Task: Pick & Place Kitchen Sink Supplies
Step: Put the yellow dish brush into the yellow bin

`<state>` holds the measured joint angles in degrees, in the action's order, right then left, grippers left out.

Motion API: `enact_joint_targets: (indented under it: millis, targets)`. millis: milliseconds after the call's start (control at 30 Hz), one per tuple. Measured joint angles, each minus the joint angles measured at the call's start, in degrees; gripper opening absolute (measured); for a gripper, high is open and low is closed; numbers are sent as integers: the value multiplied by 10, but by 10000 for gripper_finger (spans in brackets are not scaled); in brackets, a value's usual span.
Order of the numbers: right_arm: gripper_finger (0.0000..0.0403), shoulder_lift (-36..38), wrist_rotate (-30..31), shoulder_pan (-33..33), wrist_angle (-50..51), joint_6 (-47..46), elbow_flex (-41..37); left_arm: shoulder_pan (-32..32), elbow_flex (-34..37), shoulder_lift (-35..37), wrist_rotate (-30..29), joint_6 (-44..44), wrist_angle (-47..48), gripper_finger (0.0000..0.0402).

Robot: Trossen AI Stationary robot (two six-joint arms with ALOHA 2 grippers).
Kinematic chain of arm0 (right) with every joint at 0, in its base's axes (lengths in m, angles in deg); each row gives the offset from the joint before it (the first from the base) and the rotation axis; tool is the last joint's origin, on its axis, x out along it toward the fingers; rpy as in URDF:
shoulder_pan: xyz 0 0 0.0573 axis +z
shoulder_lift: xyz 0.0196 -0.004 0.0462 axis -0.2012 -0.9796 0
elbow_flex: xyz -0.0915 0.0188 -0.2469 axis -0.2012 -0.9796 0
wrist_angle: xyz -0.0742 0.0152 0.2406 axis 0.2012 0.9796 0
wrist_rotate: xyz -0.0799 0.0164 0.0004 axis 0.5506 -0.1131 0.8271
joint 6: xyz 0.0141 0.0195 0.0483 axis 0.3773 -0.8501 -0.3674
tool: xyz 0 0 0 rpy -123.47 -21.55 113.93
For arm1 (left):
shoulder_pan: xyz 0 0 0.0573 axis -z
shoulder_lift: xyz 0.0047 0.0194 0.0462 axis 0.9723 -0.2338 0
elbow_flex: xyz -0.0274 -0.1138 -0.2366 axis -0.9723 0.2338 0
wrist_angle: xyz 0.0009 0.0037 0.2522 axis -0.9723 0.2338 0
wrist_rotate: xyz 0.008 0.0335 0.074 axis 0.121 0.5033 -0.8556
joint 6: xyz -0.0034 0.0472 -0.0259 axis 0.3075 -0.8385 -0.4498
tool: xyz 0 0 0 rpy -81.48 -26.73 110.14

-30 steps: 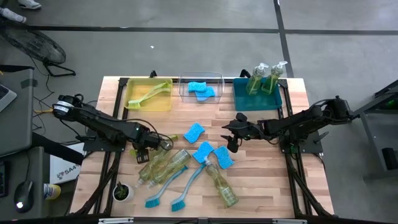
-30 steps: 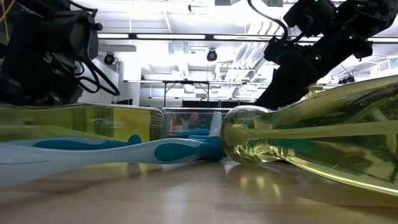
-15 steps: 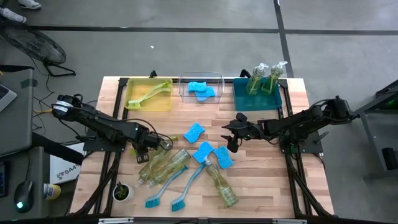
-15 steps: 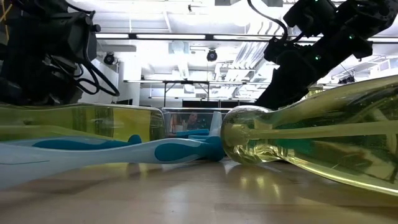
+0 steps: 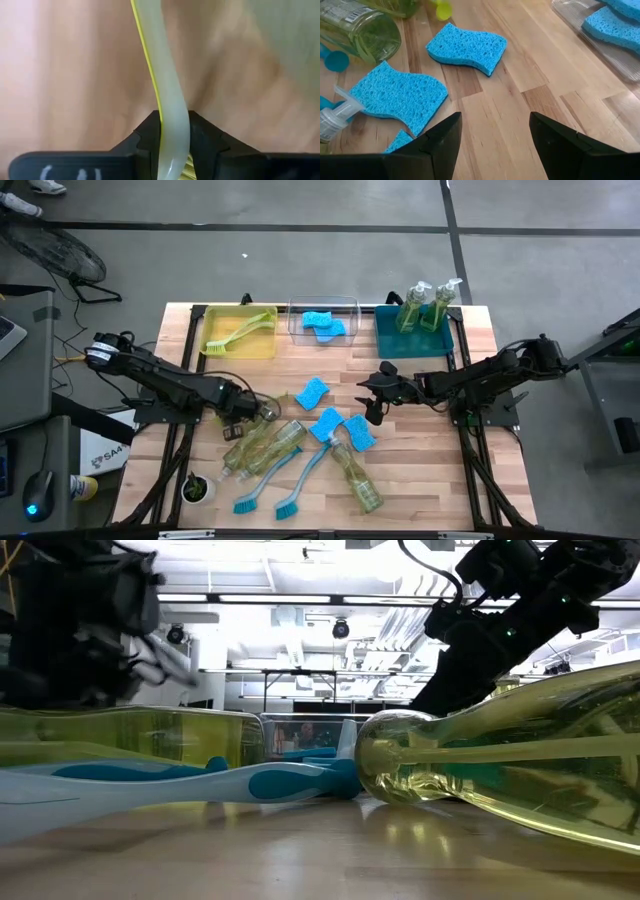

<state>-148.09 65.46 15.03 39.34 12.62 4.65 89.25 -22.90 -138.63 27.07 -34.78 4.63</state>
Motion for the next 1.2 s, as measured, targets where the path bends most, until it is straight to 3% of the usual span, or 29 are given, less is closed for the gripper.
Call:
enact_joint_targets:
  millis: [567, 900, 1200]
  targets:
    - [227, 0, 1, 0, -1, -11, 0, 0, -106, 2, -59, -1, 96, 71]
    - [227, 0, 1, 0, -1, -11, 0, 0, -188, 2, -130, -2, 193, 71]
    - [227, 0, 1, 0, -1, -9, 0, -1, -233, 2, -163, -28, 207, 71]
